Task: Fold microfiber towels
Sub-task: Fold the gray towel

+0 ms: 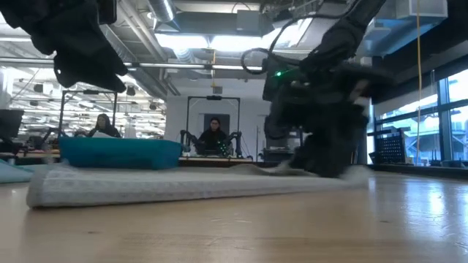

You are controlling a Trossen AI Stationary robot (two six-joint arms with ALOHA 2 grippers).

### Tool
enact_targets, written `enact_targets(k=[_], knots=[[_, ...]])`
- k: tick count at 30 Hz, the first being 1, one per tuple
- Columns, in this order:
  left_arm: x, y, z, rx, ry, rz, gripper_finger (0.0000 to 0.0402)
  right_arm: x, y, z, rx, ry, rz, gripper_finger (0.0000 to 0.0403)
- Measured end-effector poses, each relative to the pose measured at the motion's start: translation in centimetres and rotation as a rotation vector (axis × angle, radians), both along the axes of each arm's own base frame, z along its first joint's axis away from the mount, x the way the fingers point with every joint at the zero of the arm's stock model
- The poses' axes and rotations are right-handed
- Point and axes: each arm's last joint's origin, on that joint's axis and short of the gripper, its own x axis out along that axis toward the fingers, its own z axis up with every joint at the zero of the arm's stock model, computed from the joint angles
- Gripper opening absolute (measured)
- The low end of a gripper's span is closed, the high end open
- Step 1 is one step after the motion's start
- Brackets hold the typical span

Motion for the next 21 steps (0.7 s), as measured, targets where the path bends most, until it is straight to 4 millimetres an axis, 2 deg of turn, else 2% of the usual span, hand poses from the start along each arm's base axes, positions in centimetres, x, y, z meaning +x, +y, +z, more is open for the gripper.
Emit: enact_targets(k=[6, 11, 15, 21], knots=[[1.8, -1.5, -1.4, 0.003, -0.025, -0.060, 0.0177, -0.8, 5.5, -0.1, 0.010, 0.090, 0.119, 0.0134], [3.2, -2.9, -3.0, 0.058, -0.049, -0.129, 0.0176, -1.0, 9.7, 0.0, 0.010, 0.074, 0.163, 0.0112], [4.2, -3.2, -3.5, 0.105, -0.087, -0.165, 0.0176, -1.0, 11.0, 0.3, 0.013, 0.102, 0.139, 0.0095], [5.8, -3.3, -2.8, 0.216, -0.217, -0.250, 0.0176, -1.2, 11.0, 1.5, -0.005, 0.138, 0.068, 0.0089]])
